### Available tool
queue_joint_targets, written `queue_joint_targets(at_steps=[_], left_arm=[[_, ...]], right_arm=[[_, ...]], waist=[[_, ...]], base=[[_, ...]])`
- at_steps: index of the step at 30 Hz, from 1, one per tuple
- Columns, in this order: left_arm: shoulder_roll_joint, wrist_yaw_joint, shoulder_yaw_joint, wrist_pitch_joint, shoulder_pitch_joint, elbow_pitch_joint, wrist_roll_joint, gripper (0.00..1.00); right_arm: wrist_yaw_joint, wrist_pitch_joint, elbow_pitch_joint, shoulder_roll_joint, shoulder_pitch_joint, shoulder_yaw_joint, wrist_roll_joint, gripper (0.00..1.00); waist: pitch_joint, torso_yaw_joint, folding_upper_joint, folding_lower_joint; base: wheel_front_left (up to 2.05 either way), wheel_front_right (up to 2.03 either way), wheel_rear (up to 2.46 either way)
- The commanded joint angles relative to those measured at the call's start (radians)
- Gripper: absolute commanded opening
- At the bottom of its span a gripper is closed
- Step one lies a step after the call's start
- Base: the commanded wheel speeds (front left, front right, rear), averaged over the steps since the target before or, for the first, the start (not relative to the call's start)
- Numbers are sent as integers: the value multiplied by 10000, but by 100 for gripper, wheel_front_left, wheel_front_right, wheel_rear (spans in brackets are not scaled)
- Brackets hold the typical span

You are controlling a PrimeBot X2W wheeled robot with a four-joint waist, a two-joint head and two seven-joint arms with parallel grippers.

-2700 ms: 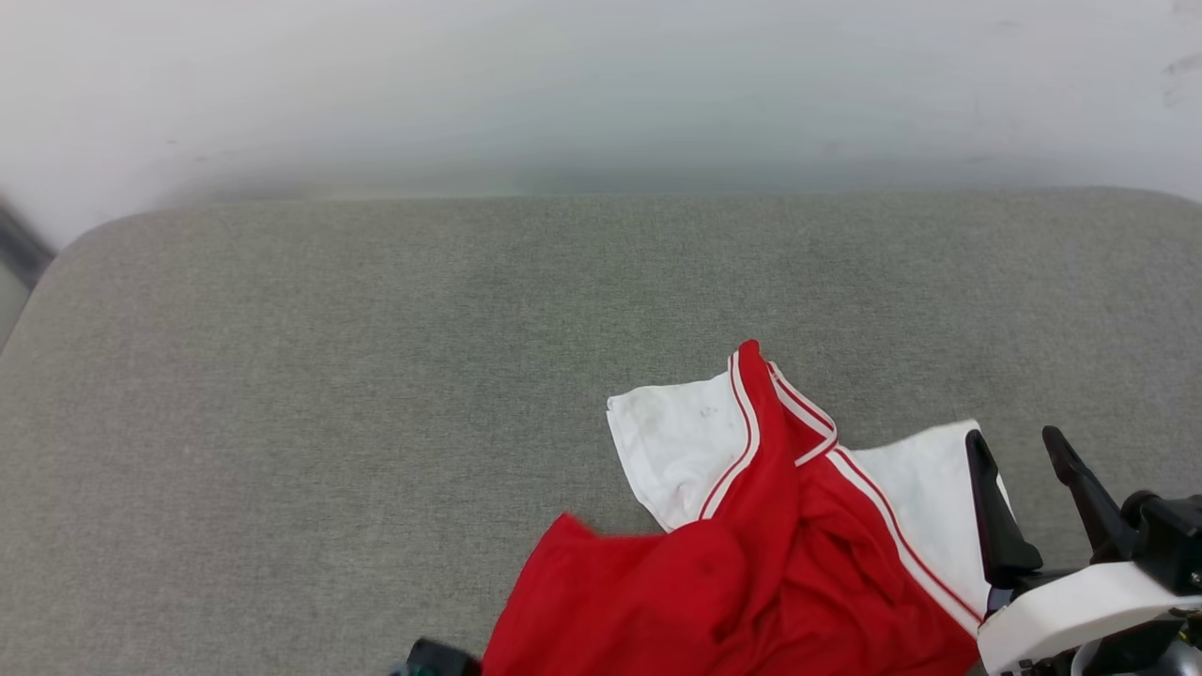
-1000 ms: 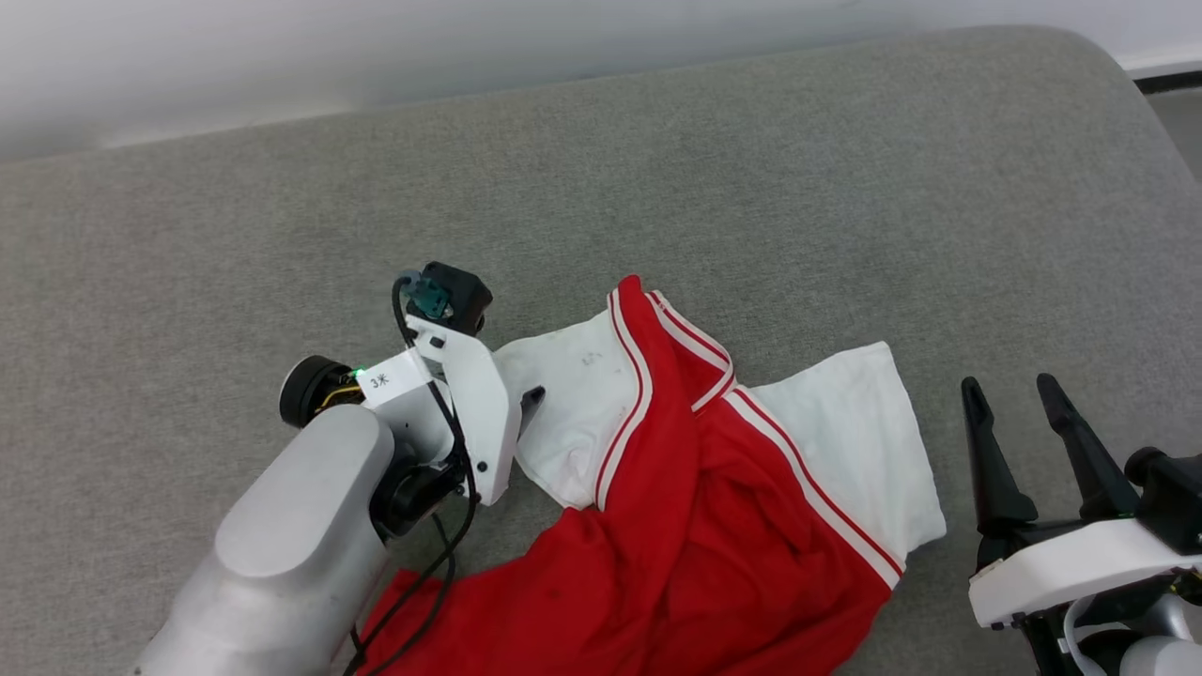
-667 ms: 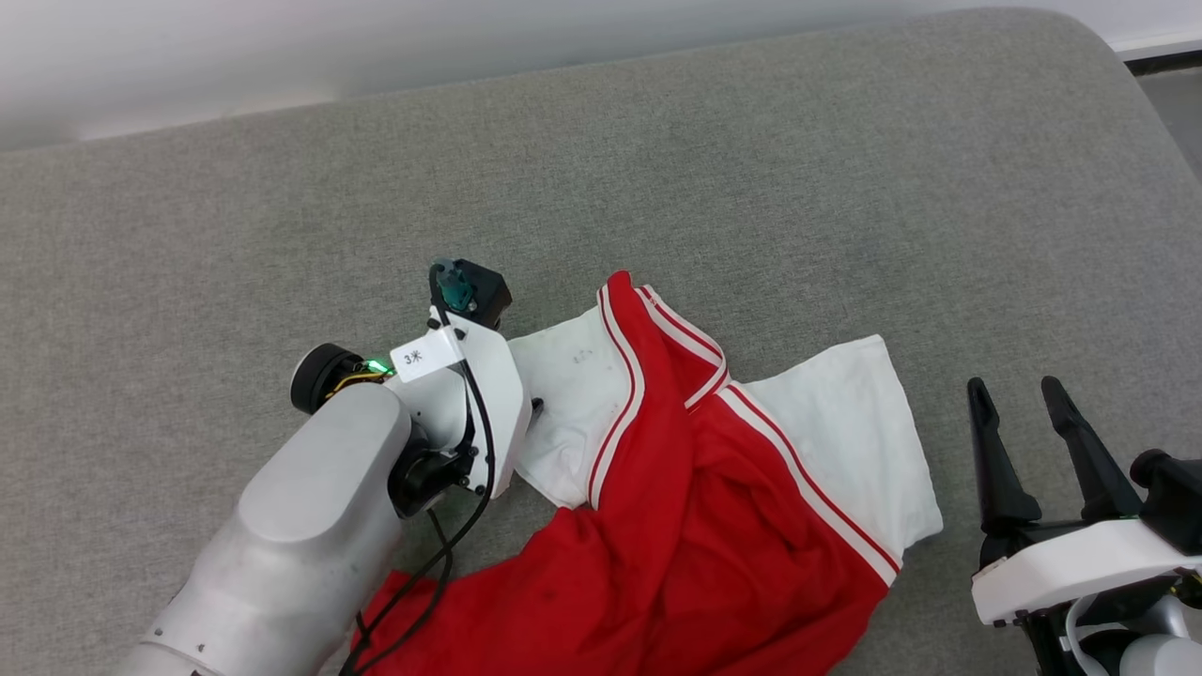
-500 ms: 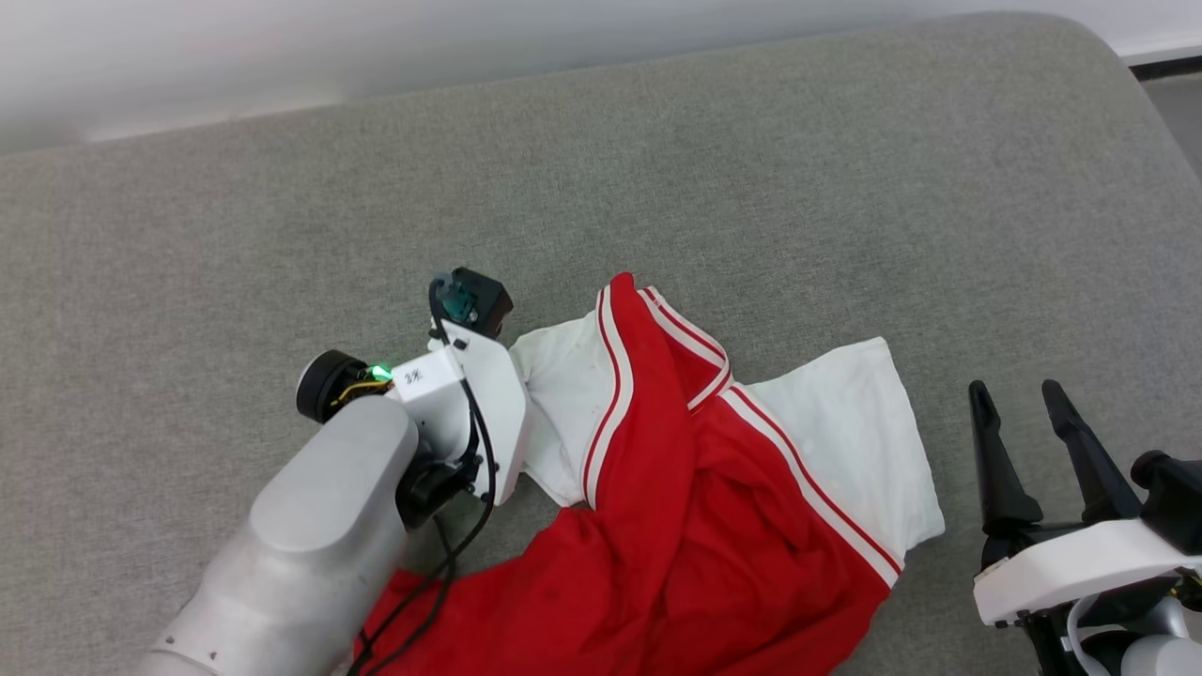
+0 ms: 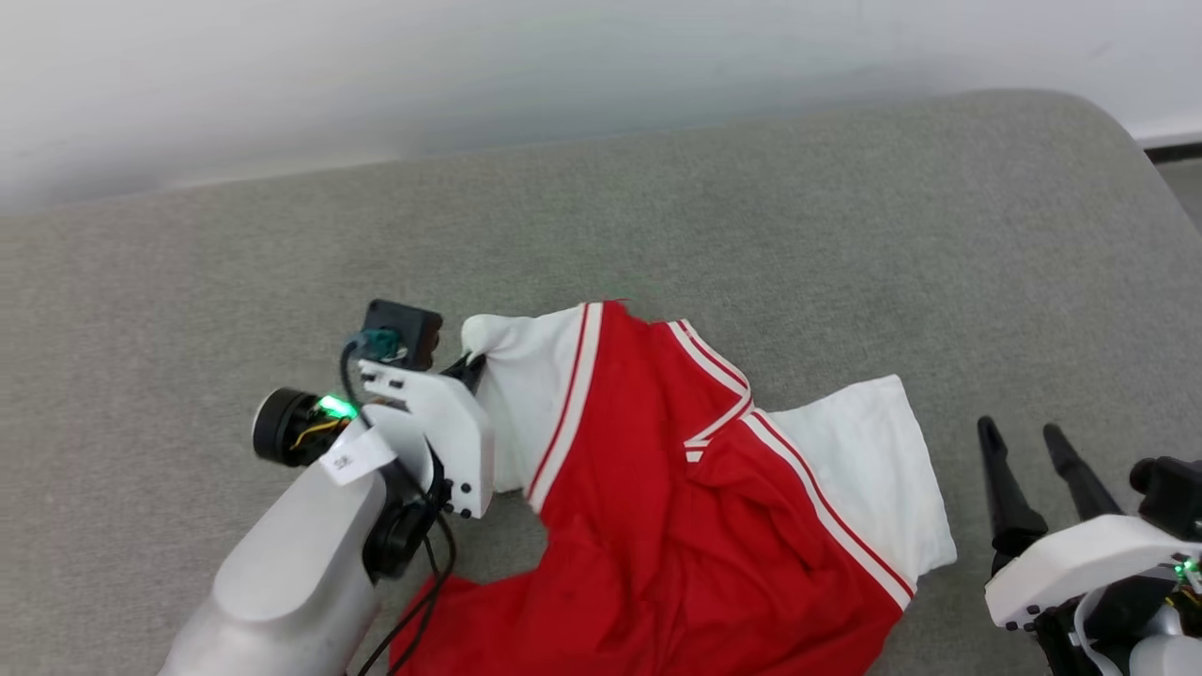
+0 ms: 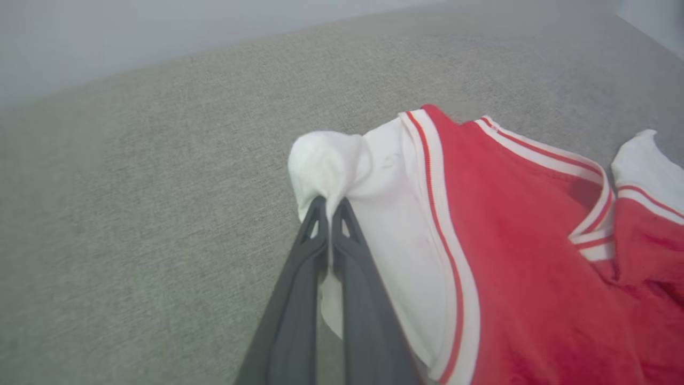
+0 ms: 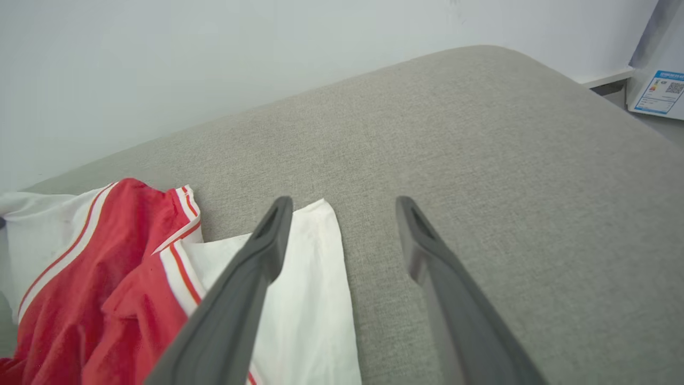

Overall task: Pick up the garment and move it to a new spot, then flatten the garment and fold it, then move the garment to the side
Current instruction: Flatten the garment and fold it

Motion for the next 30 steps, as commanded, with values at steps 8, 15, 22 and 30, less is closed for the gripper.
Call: queue_joint_targets(at_steps=[8, 15, 22, 30], left_arm=[[665, 877, 381, -328, 1478, -2646, -122, 0], [1061, 1377, 425, -71, 1965, -4589, 39, 0], [1215, 1604, 471, 77, 1984, -5393, 119, 0], [1253, 1673, 511, 27, 1946, -5493, 55, 0]], right_arm=[[-3, 2187, 2202, -903, -1201, -19, 734, 100], [-3, 4742, 3347, -2107, -2708, 929, 1279, 100], [-3, 5907, 4081, -2738, -3900, 2174, 1464, 100], [-2, 6979, 5229, -2727, -4039, 3190, 2130, 0]], waist=[[-383, 682, -1, -1], [156, 1254, -1, -1], [743, 1545, -1, -1], [1069, 1570, -1, -1]], base=[[0, 0, 0], [0, 0, 0], [0, 0, 0], [0, 0, 0]])
